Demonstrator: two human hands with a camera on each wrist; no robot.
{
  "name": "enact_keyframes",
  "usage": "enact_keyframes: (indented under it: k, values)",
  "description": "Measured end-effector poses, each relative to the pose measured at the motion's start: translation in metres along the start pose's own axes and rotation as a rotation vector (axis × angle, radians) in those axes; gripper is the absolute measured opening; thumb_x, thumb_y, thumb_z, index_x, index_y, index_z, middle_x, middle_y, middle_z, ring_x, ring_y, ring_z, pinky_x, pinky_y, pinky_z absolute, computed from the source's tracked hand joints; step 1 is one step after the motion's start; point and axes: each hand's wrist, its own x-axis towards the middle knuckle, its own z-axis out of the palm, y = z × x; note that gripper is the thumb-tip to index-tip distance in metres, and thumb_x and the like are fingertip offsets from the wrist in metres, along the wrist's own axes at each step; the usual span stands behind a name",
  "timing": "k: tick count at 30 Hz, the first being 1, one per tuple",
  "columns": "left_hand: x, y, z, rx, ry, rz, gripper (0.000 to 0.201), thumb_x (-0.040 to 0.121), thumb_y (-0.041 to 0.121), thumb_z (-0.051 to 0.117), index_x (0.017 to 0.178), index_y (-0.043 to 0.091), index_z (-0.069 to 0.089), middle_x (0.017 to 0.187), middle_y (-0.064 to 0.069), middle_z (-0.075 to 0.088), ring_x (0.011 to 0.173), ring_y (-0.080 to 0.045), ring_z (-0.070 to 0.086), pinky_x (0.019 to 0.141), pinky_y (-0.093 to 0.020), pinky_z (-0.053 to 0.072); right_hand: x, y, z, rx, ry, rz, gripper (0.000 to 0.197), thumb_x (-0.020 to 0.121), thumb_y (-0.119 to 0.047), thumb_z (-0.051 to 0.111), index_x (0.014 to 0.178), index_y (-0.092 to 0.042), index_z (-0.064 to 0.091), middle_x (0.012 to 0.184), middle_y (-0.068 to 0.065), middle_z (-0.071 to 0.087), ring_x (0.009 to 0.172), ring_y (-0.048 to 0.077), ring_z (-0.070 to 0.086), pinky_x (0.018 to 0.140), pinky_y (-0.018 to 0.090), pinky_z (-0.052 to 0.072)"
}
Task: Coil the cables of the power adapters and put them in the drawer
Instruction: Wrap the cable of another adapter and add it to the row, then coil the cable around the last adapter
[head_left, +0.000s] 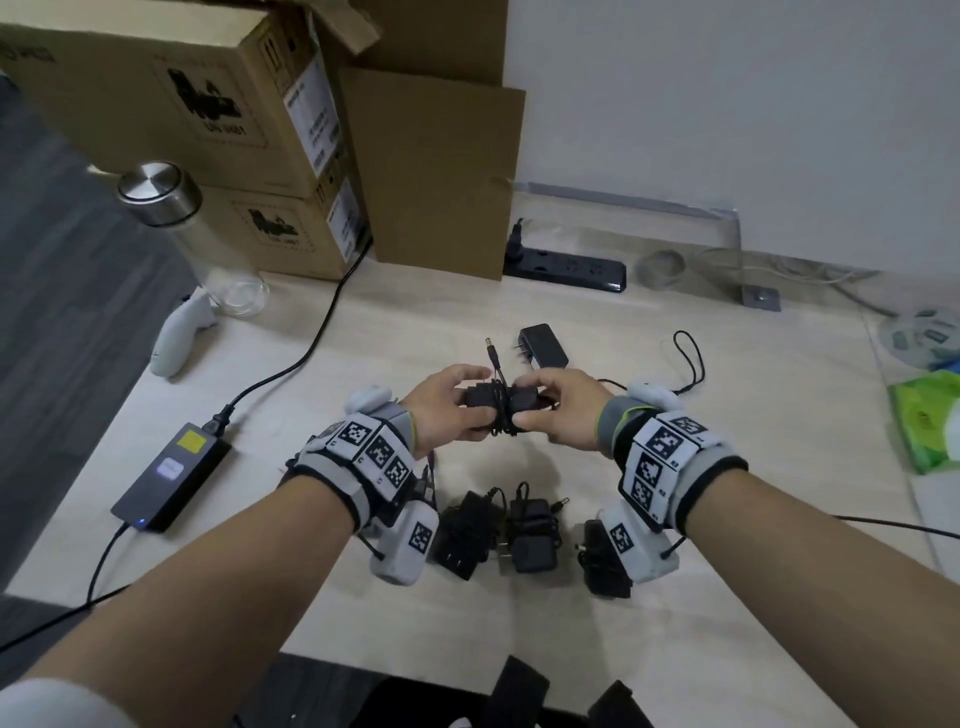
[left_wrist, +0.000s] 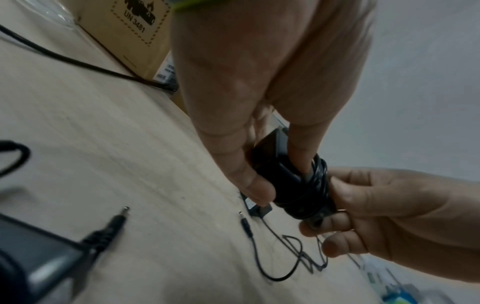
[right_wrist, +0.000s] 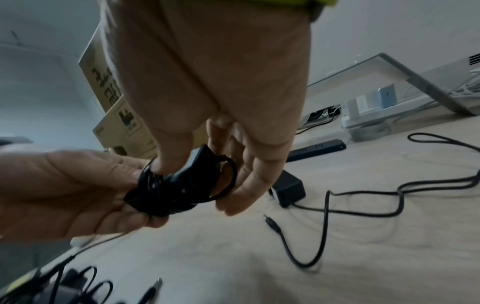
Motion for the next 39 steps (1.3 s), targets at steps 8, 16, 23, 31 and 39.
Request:
enact_keyframes:
  k: [8, 16, 23, 31, 39]
  values:
    - [0.011, -0.023, -0.022, 0.365, 0.154, -0.035, 0.042, 0.092, 0.017, 0.060, 0.133, 0.024, 0.051, 0.124, 0.002, 0.060, 0.098, -0.021, 0.064, 0.089, -0.042, 0.055, 0.029, 0.014, 0.033, -0.063, -0.071, 0.154, 0.025, 0.081, -0.028, 0.072, 0.103, -0.024, 0.061, 0.101, 0.013, 0.068, 0.072, 0.025, 0.061, 0.071, 0.040, 0.055]
    - [0.007, -0.040, -0.021, 0.512, 0.196, 0.075, 0.029, 0.090, 0.022, 0.062, 0.118, 0.028, 0.061, 0.111, 0.008, 0.065, 0.091, -0.013, 0.066, 0.086, -0.028, 0.051, 0.040, 0.026, 0.055, -0.137, -0.069, 0.211, 0.028, 0.083, -0.024, 0.067, 0.111, -0.023, 0.061, 0.100, 0.006, 0.062, 0.080, 0.022, 0.061, 0.078, 0.040, 0.057]
    - [0.011, -0.042, -0.011, 0.696, 0.164, 0.069, 0.034, 0.089, 0.033, 0.064, 0.122, 0.027, 0.060, 0.117, 0.006, 0.065, 0.094, -0.013, 0.062, 0.086, -0.026, 0.047, 0.034, 0.032, 0.051, -0.164, -0.039, 0.234, 0.020, 0.083, -0.033, 0.067, 0.101, -0.026, 0.062, 0.092, -0.001, 0.063, 0.082, 0.017, 0.060, 0.075, 0.029, 0.049]
    - [0.021, -0.028, -0.005, 0.798, 0.144, 0.075, 0.040, 0.092, 0.039, 0.060, 0.128, 0.023, 0.056, 0.125, 0.003, 0.061, 0.106, -0.016, 0.060, 0.082, -0.024, 0.041, 0.037, 0.026, 0.006, -0.230, 0.283, 0.157, 0.029, 0.090, -0.029, 0.061, 0.118, -0.024, 0.060, 0.120, 0.003, 0.060, 0.098, 0.024, 0.059, 0.078, 0.024, 0.040]
    - [0.026, -0.033, -0.003, 0.774, 0.123, 0.059, 0.040, 0.090, 0.041, 0.063, 0.125, 0.024, 0.057, 0.120, 0.004, 0.063, 0.100, -0.016, 0.061, 0.089, -0.031, 0.049, 0.049, 0.035, -0.003, -0.472, 0.143, 0.371, 0.052, 0.093, -0.031, 0.050, 0.142, -0.026, 0.033, 0.118, 0.007, 0.060, 0.102, 0.029, 0.059, 0.090, 0.037, 0.048]
